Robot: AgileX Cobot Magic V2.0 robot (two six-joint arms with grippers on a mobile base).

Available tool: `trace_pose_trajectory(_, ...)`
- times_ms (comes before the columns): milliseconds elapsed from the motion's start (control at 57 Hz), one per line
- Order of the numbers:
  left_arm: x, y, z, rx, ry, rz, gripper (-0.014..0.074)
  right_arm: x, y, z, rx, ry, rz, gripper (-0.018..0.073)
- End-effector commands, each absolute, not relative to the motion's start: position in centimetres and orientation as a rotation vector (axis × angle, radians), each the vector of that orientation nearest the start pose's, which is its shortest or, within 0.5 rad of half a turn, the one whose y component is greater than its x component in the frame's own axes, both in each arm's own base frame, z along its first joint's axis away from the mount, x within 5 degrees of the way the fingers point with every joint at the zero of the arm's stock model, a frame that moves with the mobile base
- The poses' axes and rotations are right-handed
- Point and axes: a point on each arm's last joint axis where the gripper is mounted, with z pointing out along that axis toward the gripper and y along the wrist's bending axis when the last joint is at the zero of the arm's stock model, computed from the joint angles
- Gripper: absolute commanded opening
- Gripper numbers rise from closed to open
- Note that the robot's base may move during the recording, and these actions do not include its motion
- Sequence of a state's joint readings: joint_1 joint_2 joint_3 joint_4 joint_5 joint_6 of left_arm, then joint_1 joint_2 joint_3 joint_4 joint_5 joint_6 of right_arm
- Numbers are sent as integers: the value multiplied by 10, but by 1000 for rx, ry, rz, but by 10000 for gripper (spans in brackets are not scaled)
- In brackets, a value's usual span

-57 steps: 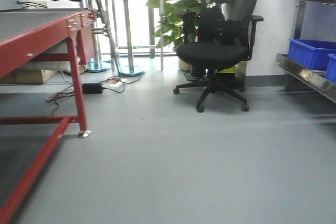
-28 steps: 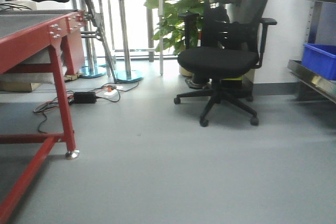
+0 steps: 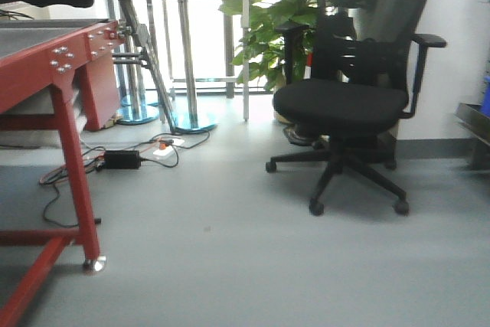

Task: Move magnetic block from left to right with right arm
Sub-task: 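Drive the base past the office chair toward the other table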

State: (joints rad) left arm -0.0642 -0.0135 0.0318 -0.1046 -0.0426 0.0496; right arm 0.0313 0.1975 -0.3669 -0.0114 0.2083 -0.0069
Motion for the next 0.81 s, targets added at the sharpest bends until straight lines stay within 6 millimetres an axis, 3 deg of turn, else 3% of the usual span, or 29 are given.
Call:
trace_pose_trajectory(0,55,-2,213,-7,1370,-91,-126,58,1,322,-43,1419,-14,307)
trace_pose_trajectory(790,55,-2,213,-7,1370,-91,-126,58,1,322,-43,1420,-14,307)
